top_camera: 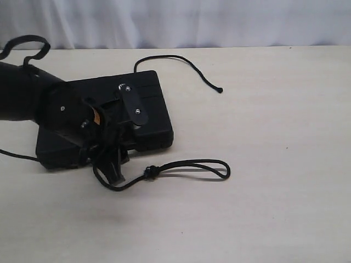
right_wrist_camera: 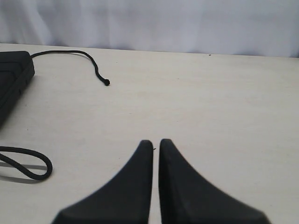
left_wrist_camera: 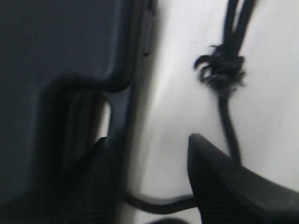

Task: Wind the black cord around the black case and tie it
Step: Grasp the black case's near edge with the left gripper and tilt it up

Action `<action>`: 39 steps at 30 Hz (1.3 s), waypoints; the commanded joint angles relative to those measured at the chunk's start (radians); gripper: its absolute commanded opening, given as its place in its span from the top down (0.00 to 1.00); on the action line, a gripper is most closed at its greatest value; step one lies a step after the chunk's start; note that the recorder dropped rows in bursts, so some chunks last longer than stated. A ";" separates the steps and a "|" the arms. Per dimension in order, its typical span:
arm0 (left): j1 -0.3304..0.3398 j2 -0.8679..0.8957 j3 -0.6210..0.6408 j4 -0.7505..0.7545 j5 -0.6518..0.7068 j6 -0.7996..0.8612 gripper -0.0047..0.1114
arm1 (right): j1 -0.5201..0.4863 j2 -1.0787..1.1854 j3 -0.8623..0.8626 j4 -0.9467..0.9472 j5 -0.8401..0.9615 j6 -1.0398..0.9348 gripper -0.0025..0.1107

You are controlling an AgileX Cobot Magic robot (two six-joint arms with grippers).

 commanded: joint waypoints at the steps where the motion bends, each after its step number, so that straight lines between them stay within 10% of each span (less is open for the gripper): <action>1: 0.070 0.002 -0.027 0.127 0.008 -0.130 0.55 | 0.002 -0.006 0.001 0.005 -0.001 0.001 0.94; 39: 0.095 0.023 -0.027 0.013 -0.037 -0.027 0.96 | 0.002 -0.006 0.001 -0.122 -0.034 -0.054 0.94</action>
